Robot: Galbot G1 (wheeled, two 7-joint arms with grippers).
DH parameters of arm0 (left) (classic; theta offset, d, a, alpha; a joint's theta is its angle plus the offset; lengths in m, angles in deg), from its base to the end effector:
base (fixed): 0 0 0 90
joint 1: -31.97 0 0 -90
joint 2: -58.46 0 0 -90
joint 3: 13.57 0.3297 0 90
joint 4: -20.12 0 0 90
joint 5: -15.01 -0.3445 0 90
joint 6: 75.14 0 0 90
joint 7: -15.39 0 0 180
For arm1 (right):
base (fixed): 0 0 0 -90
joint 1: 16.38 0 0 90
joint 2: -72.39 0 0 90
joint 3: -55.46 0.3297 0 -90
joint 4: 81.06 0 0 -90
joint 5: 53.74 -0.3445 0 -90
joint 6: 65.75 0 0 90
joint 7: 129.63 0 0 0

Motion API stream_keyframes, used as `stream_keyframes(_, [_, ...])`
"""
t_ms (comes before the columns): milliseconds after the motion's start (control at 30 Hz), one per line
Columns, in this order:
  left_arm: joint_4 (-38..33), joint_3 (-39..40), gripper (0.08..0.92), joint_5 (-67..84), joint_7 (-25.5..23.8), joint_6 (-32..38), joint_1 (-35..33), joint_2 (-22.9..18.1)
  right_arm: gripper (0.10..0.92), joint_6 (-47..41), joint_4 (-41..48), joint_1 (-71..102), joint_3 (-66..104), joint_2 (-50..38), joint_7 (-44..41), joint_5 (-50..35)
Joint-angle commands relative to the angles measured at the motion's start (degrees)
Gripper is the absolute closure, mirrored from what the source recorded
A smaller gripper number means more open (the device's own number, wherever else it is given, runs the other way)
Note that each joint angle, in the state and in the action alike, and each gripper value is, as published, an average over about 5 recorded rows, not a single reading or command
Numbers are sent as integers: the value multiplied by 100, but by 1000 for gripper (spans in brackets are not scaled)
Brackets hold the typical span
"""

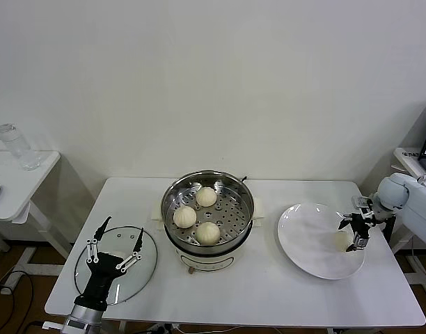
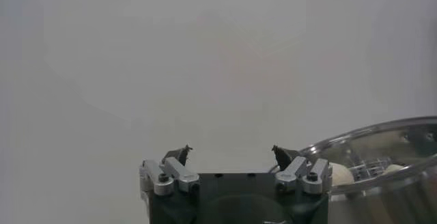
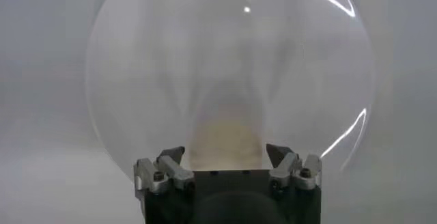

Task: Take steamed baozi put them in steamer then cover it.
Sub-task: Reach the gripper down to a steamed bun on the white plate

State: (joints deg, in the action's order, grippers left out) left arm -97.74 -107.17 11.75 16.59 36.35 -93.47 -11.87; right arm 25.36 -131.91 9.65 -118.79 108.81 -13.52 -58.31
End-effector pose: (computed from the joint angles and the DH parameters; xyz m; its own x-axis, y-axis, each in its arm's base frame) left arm 0.1593 0.0748 -0.3004 -0.9518 0.2169 -0.2168 0.1290 0.9245 0.3586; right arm 0.4959 -0.2825 -0.2124 -0.0884 -0.1110 0.9899 -0.9929 0.0887 -0.0787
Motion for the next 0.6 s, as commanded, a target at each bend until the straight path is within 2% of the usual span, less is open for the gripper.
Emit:
stream_keyframes(33, [7,-6,177,-2,3,6,-2,-6,252,5,167,128,76,68,60,73])
stream_keyframes(233, [8,-11,177,-2,0,11,-3,-12,323,6,186,112,108,101,51,75])
stream_keyframes(600, [-4,7,177,-4,-3,-3,22,15,350,-97,-435,-1435,-528,38,-623,-507])
